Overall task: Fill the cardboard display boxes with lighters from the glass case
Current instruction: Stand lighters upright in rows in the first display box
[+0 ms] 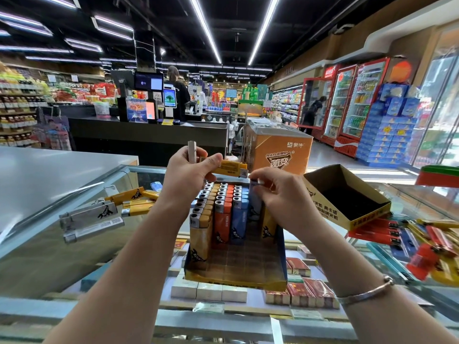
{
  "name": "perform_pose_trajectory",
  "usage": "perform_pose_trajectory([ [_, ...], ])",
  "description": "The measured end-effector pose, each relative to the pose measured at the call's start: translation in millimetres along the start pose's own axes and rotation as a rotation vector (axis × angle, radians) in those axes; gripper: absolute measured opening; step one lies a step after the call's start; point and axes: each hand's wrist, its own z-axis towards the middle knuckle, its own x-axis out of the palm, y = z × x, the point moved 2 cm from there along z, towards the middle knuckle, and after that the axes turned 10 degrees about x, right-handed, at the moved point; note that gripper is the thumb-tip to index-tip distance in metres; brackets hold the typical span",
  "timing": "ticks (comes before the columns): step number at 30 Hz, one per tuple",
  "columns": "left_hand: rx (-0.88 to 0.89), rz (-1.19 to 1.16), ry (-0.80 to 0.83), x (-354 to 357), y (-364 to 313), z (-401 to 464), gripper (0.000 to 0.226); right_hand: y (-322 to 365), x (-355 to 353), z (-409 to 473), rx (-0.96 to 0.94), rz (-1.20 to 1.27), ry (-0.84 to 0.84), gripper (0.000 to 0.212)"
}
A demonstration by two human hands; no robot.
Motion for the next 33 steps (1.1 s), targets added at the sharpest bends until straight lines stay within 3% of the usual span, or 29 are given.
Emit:
perform_pose_trajectory([
  [8, -0.013, -0.014, 0.006, -1, 2, 0, 0.023, -4, 4, 0, 0.037, -0.148, 0.011, 0.015],
  [16, -0.08, -0.309, 0.089, 3, -5, 0, 0.028, -11, 8, 0, 0.022, -0.326, -0.016, 0.017],
  [19, -0.069, -0.326, 0.189, 7, -8, -1, 0.027, -13, 5, 0, 0.103, -0.108, -0.016, 0.02],
  [22, -0.023, -0.277, 0.31, 11, -11, -3, 0.023, -9, -11, 3, 0.19, 0.372, -0.083, 0.009],
  [25, 0.046, -0.222, 0.394, 14, -14, -6, 0.013, -5, -18, 2, 0.203, 0.729, -0.01, 0.015],
  [30, 0.074, -0.249, 0.398, 12, -15, -5, 0.02, -1, -20, 2, 0.144, 0.938, 0.17, 0.029],
  [33, 0.109, -0.192, 0.363, 10, -15, -4, 0.026, 3, -19, 1, 0.092, 0.928, 0.247, 0.036],
])
